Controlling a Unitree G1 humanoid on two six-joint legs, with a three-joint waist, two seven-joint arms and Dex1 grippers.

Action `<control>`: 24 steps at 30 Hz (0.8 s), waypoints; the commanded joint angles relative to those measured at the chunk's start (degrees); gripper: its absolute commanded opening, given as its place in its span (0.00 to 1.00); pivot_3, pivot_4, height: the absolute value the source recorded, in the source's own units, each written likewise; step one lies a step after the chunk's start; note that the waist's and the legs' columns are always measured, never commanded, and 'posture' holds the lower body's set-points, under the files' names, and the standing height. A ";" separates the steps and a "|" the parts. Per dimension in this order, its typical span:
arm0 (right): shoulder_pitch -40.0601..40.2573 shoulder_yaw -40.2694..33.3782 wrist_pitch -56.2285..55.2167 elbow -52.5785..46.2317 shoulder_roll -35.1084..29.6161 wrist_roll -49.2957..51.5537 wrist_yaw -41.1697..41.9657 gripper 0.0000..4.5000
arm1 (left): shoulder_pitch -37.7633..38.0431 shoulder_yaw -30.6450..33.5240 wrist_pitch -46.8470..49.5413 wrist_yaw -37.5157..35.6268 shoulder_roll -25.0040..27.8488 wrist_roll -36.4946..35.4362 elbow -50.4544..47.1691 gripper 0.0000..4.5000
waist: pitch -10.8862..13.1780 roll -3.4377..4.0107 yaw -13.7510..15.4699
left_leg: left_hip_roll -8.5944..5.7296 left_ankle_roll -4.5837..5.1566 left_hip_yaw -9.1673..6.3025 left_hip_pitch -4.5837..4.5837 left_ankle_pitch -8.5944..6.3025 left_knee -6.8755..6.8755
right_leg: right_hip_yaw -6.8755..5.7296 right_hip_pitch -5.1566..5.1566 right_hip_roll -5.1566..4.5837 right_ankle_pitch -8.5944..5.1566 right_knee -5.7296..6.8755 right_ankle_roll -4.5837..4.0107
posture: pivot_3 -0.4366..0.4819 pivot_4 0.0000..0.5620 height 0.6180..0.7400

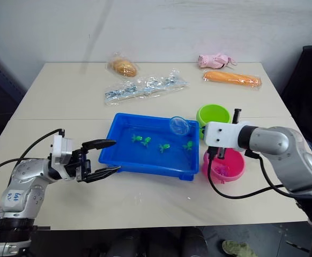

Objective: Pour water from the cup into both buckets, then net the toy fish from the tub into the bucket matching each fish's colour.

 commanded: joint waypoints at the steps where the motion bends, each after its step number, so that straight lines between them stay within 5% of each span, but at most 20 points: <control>1: -0.03 0.62 0.98 -2.38 -0.55 -5.92 0.16 0.00 | 0.01 -1.29 -1.48 0.15 -1.32 0.44 -0.10 0.99 | 0.00 0.00 0.09 | -0.01 0.00 0.00 0.00 0.00 0.00 | 0.01 0.00 -0.01 0.00 0.01 0.00 | 0.48 0.27 1.00; 15: -1.93 5.47 7.39 -5.17 1.96 -19.78 5.57 0.00 | -3.18 -4.60 -2.03 -1.13 -3.40 0.89 2.38 0.99 | 0.00 0.00 0.04 | 0.01 -0.01 -0.03 -0.04 0.00 0.06 | -0.05 0.00 0.02 0.00 0.00 0.01 | 0.48 0.27 1.00; 24: -1.75 5.92 11.87 -7.36 -0.94 -19.81 17.98 0.00 | -4.78 -5.11 -2.92 -1.81 -3.62 1.10 4.79 0.99 | 0.00 0.00 0.29 | -0.01 -0.01 -0.11 -0.08 0.00 0.12 | -0.14 0.06 0.02 0.00 -0.02 0.01 | 0.48 0.27 1.00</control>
